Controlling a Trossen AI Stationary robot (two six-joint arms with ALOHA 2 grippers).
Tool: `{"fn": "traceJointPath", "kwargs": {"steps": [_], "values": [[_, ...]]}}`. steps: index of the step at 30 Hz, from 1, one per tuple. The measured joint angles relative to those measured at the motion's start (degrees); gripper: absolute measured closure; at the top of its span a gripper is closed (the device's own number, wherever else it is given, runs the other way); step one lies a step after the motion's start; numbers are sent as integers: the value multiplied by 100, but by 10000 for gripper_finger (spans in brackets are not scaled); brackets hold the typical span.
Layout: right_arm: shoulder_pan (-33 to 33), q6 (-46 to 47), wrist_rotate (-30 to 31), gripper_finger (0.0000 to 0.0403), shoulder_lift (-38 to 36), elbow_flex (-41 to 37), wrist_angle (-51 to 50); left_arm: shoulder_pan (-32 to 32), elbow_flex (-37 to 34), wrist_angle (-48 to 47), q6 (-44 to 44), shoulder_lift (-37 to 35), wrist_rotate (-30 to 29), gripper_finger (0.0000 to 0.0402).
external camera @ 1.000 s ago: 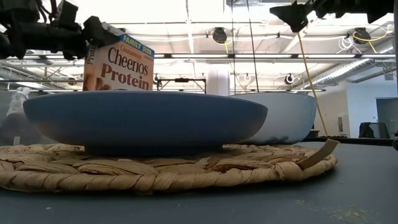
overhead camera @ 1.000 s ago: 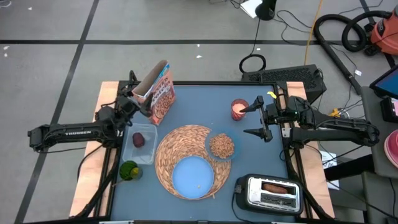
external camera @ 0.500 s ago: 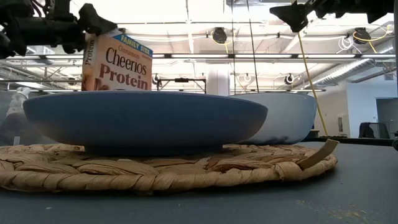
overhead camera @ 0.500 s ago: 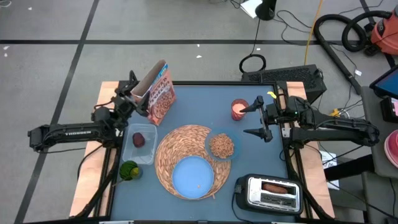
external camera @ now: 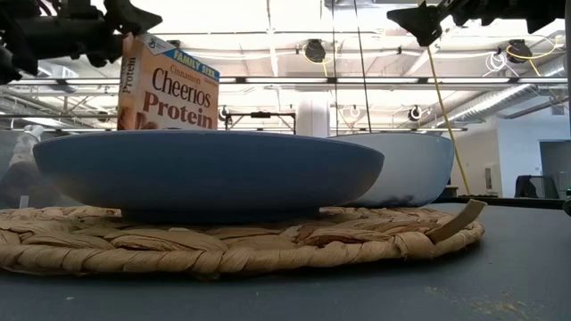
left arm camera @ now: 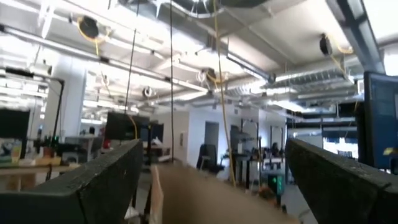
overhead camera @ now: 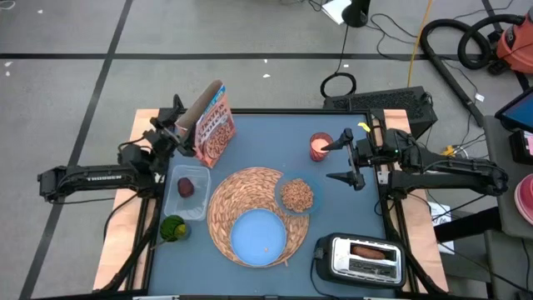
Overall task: Arrange a breakfast setting
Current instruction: Put the bagel on the blue plate
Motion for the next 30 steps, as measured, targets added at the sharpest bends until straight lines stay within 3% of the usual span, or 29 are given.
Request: {"fn": "traceJointPath", "kwargs": {"steps": [20,26,30], "values": [[0,0,0,9,-3,0,0,-561,29,1028,901,-2,29,7],[0,0,0,9,-1,0,0,-1010,469,856,897,15,748,7],[0,0,0,9,-1,0,0,-1352,959,26,715,73,1127,7]]}}
